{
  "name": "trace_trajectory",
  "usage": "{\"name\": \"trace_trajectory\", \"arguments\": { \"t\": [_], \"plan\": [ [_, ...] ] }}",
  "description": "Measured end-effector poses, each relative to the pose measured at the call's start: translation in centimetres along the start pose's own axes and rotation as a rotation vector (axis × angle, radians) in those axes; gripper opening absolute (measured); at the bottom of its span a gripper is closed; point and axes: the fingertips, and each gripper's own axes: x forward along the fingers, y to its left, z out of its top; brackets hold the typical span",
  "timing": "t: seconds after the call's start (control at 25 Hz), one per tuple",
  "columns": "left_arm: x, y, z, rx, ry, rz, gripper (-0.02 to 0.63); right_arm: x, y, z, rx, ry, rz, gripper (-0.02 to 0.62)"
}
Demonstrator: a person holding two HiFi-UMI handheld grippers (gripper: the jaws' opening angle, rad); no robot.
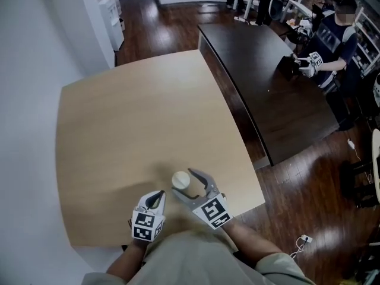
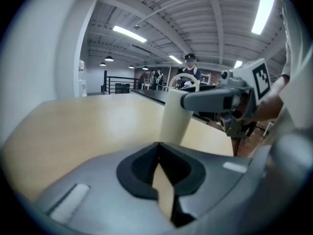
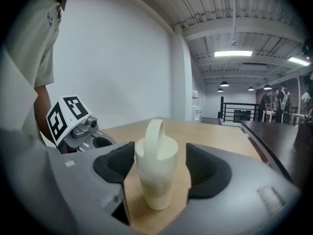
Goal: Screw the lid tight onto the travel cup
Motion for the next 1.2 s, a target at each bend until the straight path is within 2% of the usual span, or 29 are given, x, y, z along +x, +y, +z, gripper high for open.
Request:
{"name": "trace_trajectory", "arguments": {
  "t": [0.24, 0.4, 0.48, 0.64, 0.72, 0.88, 1.2],
  "plan": [
    [-1.6, -0.2, 0.0, -0.005, -0.038, -0.019, 0.002, -4.2, -0.8, 0.4, 0.063, 0.008, -0.097, 0.324],
    [-3.6, -1.0, 0.9, -0.039, -0.090, -0.059, 0.002, -8.1, -0.5, 1.2, 0.174, -0.021, -0.224, 0.324],
    [-4.9, -1.8, 1.7, -0.059, -0.123, -0.088, 0.002, -9.7, 0.5, 2.1, 0.218, -0.039, -0.277, 0.302],
    [-7.3, -3.6, 3.3, -0.068, -0.184, -0.174, 0.002, -11.5, 3.2, 4.0, 0.223, -0.043, -0.360, 0.057],
    [-8.1, -4.4, 4.2, -0.048, -0.209, -0.217, 0.002, -12.0, 4.5, 4.4, 0.235, -0.041, -0.384, 0.002],
    [-8.9, -6.0, 5.4, -0.003, -0.241, -0.268, 0.002, -12.8, 6.1, 4.1, 0.255, -0.040, -0.391, 0.002],
    [-10.3, -10.4, 7.1, 0.014, -0.311, -0.250, 0.002, -16.6, 5.3, 4.5, 0.298, -0.127, -0.391, 0.000]
  ]
}}
